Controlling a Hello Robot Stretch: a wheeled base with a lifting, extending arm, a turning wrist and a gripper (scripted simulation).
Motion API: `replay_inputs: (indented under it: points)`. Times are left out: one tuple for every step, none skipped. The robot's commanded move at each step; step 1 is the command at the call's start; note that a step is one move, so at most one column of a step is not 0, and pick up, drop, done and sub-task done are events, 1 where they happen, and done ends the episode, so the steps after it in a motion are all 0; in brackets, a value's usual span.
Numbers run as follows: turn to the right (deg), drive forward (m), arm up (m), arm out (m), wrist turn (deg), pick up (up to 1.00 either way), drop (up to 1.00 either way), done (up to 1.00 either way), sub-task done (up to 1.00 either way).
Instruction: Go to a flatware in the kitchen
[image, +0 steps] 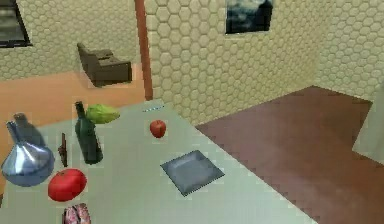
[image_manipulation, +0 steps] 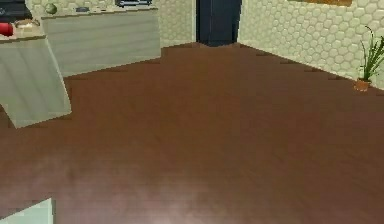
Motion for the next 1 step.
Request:
replay_inputs:
  points:
    - [0.0, 0.0, 0.0, 0.0, 0.0, 0.0, 0.0, 1.0, 0.0]
